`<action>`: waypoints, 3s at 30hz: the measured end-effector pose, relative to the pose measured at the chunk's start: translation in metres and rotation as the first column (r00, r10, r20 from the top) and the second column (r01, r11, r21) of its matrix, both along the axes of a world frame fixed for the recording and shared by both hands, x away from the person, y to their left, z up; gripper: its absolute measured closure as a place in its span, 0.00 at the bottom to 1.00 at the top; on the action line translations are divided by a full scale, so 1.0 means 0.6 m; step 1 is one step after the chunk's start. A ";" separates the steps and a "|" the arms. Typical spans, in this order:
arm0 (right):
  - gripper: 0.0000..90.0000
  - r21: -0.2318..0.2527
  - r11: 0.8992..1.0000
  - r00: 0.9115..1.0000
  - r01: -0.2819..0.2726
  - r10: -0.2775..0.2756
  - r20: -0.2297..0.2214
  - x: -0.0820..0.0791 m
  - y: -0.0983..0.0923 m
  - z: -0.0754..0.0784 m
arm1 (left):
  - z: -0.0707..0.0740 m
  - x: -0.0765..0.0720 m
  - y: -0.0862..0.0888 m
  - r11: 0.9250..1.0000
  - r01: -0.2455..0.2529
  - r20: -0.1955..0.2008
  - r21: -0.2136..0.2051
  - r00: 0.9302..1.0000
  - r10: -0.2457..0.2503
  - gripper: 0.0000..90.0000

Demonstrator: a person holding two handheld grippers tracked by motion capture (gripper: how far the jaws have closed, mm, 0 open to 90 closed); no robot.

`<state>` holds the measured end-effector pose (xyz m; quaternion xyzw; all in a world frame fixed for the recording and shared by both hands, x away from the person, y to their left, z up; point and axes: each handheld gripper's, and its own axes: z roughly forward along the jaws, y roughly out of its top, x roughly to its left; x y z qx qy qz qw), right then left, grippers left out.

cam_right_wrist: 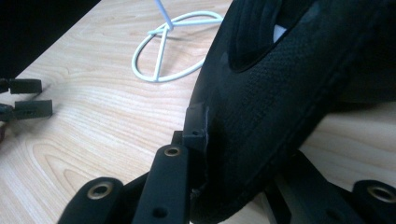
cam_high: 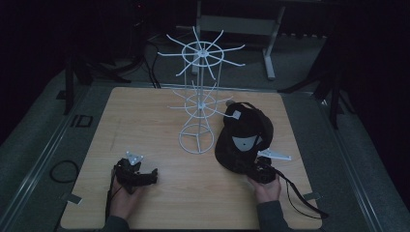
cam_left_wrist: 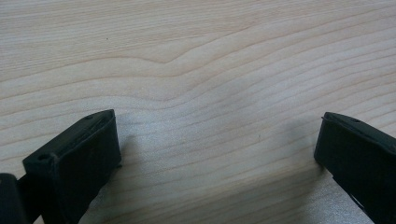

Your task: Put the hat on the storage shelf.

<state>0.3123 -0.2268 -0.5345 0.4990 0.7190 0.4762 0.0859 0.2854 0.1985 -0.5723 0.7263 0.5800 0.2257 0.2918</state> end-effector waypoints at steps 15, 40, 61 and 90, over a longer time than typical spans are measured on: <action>0.96 -0.011 0.999 0.997 0.044 -0.043 0.060 0.020 -0.025 0.028 | 0.000 0.000 0.000 1.000 0.000 0.000 0.000 1.000 0.000 0.00; 0.96 -0.032 0.994 0.987 0.100 -0.095 0.129 0.032 -0.034 0.048 | 0.000 0.000 0.000 1.000 0.000 0.000 0.000 1.000 0.000 0.00; 0.96 -0.041 0.994 0.981 0.102 -0.093 0.169 0.039 -0.034 0.069 | 0.000 0.000 0.000 1.000 0.000 0.000 0.000 1.000 0.000 0.00; 0.96 -0.038 0.994 0.971 0.105 -0.095 0.219 0.043 -0.037 0.096 | 0.000 0.000 0.000 1.000 -0.002 0.002 -0.002 1.000 0.002 0.00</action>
